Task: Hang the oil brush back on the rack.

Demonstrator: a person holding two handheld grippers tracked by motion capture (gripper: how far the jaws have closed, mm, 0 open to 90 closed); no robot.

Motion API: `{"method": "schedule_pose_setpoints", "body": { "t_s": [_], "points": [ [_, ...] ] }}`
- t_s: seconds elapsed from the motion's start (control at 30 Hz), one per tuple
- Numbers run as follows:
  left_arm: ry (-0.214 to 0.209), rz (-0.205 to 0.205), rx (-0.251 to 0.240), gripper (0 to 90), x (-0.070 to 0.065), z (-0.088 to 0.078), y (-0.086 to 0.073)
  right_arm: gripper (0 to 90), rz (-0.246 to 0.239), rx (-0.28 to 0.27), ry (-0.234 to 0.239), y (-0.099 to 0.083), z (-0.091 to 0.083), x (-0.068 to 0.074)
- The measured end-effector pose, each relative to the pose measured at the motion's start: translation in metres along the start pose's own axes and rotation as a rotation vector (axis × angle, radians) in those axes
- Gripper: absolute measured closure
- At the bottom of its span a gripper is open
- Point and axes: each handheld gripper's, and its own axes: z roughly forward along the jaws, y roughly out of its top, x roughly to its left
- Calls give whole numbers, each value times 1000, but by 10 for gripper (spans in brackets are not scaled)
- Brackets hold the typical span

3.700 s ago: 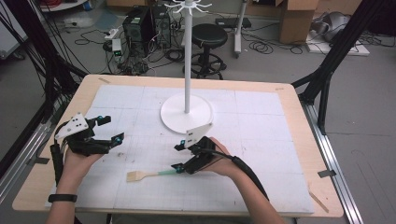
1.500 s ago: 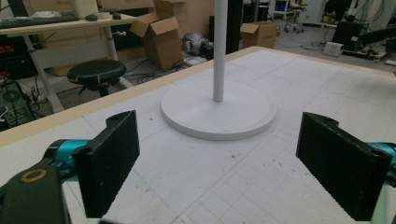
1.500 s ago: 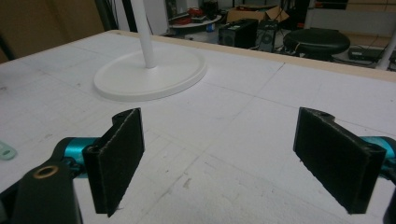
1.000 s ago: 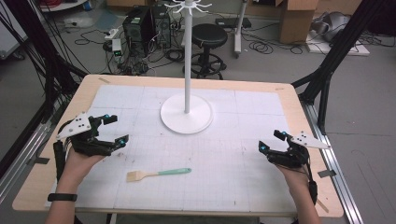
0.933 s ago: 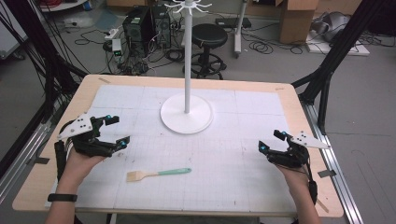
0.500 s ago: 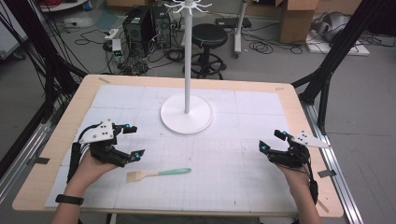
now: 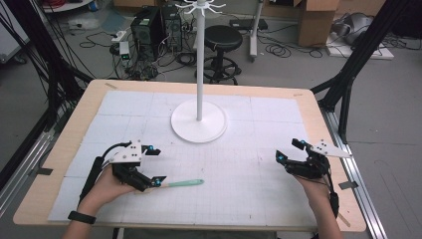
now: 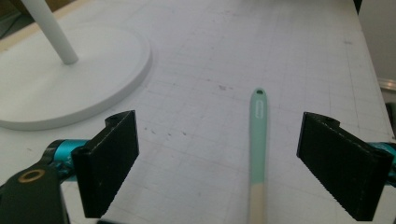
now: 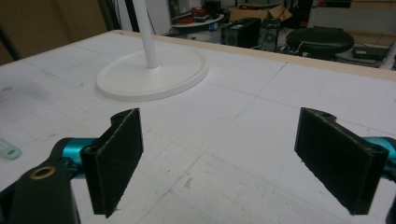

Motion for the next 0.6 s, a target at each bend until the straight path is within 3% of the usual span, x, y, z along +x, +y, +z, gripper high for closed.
{"method": "schedule_pose_setpoints", "body": {
  "t_s": [0.13,0.23,0.33,0.6],
  "points": [
    [-10,15,42,136,-6,8,-2,146,-4,10,-2,-1,1,0],
    [-25,-7,36,142,-8,14,-8,146,-5,10,-3,-1,2,1],
    [-26,3,92,143,-11,19,-11,146,-4,9,-1,-1,1,1],
    [-59,15,142,198,-15,27,-16,146,-8,14,4,-2,2,0]
  ]
}}
